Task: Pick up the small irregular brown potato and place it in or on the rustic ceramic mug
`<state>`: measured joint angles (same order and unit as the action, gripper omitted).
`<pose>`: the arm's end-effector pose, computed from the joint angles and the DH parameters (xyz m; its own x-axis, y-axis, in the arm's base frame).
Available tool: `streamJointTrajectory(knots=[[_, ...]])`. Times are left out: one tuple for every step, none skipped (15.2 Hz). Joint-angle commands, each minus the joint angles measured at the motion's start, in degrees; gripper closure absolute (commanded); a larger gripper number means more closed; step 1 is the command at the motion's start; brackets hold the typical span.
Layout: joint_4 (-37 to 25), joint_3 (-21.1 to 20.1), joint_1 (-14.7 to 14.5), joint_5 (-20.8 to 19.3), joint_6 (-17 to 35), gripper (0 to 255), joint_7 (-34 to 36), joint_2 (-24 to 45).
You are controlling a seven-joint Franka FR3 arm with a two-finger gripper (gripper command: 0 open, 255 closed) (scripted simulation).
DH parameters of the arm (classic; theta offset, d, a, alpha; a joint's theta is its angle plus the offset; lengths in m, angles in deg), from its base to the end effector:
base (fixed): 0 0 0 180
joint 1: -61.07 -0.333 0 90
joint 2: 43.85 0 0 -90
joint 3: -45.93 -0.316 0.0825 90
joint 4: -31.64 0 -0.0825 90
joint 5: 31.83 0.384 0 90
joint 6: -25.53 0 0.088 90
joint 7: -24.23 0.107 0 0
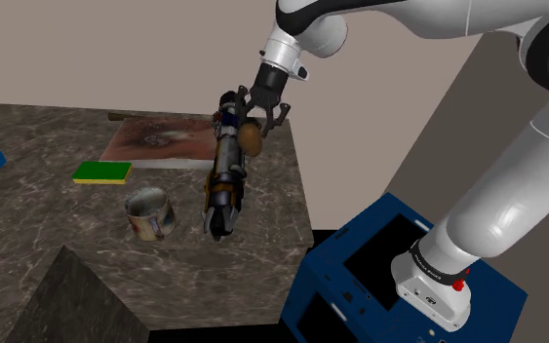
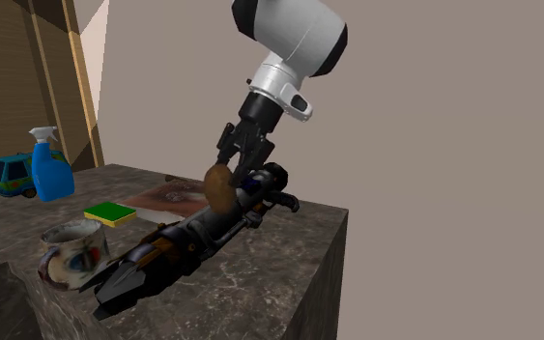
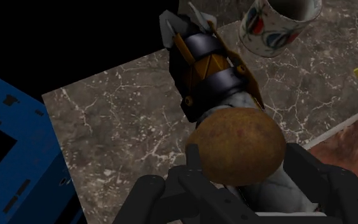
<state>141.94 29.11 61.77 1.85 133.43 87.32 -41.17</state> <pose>0.5325 0.1950 0.4697 0.4651 -0.7110 -0.5274 -0.8682 -0.4828 -0.1147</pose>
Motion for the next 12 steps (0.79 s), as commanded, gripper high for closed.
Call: streamJointTrajectory(knots=[[-1.0,-1.4,-1.5,0.0,1.6,255,2.5,1.0],[-1.8,-2.0,-2.3,-0.2,2.3,255,3.8,1.8],[-2.6,-2.7,-3.1,-0.4,3.1,255,5.1,2.6],[-3.4,-3.3,-3.9,-0.6,3.8,255,6.3,3.4],[-4.4,-3.9,-4.7,-0.9,4.6,255,7.7,4.4],[-5.4,-4.4,-5.5,-1.3,5.3,255,9.0,5.4],[-6.5,-5.0,-6.4,-1.8,6.0,255,10.3,6.4],[-7.7,-5.5,-7.3,-2.3,6.6,255,11.7,7.5],[-8.9,-5.9,-8.2,-2.8,7.2,255,13.0,8.7],[-10.2,-6.3,-9.2,-3.5,7.8,255,14.4,9.9],[-11.7,-6.7,-10.1,-4.2,8.3,255,15.8,11.1],[-13.1,-7.1,-11.2,-4.9,8.8,255,17.3,12.4]])
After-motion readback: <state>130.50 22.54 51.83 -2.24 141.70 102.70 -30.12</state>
